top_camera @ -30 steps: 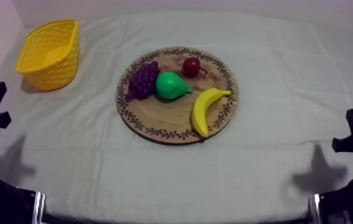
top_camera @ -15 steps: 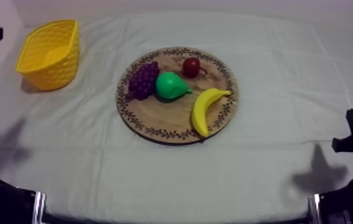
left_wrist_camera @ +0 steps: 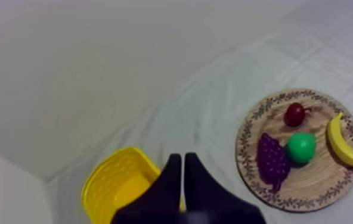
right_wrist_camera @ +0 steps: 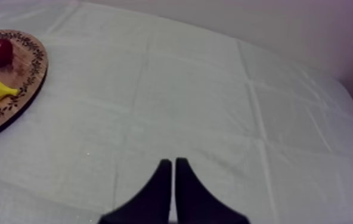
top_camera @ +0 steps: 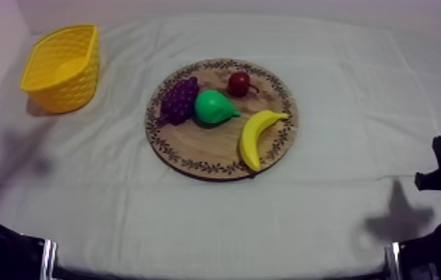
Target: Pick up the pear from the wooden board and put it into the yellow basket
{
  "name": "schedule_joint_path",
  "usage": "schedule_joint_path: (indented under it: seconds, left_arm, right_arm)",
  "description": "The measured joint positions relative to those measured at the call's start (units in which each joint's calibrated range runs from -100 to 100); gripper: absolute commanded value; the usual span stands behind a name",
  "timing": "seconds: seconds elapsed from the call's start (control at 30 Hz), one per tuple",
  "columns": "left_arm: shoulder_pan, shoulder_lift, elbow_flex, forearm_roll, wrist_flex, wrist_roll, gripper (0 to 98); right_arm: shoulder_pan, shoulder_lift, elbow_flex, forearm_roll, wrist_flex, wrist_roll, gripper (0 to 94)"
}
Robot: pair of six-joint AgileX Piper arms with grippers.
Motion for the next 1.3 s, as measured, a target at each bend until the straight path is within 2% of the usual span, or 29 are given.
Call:
schedule_joint_path:
  seconds: [0.53,0.77,0.97,1.17,1.23,1.3]
  left_arm:
    - [8.67,22.25,-18.99,0.19,8.85,-5.57,0.0]
    - [11.8,29.82,-21.34,0.33,9.62,-7.64,0.3]
    - [13.32,35.05,-21.73,1.51,9.69,-10.15,0.7]
    - [14.59,40.33,-21.44,1.61,9.72,-10.5,1.2]
    - [14.94,41.86,-21.58,1.55,9.8,-10.46,5.3]
    - [15.06,43.11,-21.58,1.49,9.8,-10.35,15.0]
  right_arm:
    - [0.0,0.0,0.0,0.0,0.0,0.0,0.3]
    - [0.0,0.0,0.0,0.0,0.0,0.0,0.3]
    - [0.0,0.0,0.0,0.0,0.0,0.0,0.3]
    - [0.0,0.0,0.0,0.0,0.0,0.0,0.3]
    - [0.0,0.0,0.0,0.0,0.0,0.0,0.3]
    - [0.0,0.0,0.0,0.0,0.0,0.0,0.3]
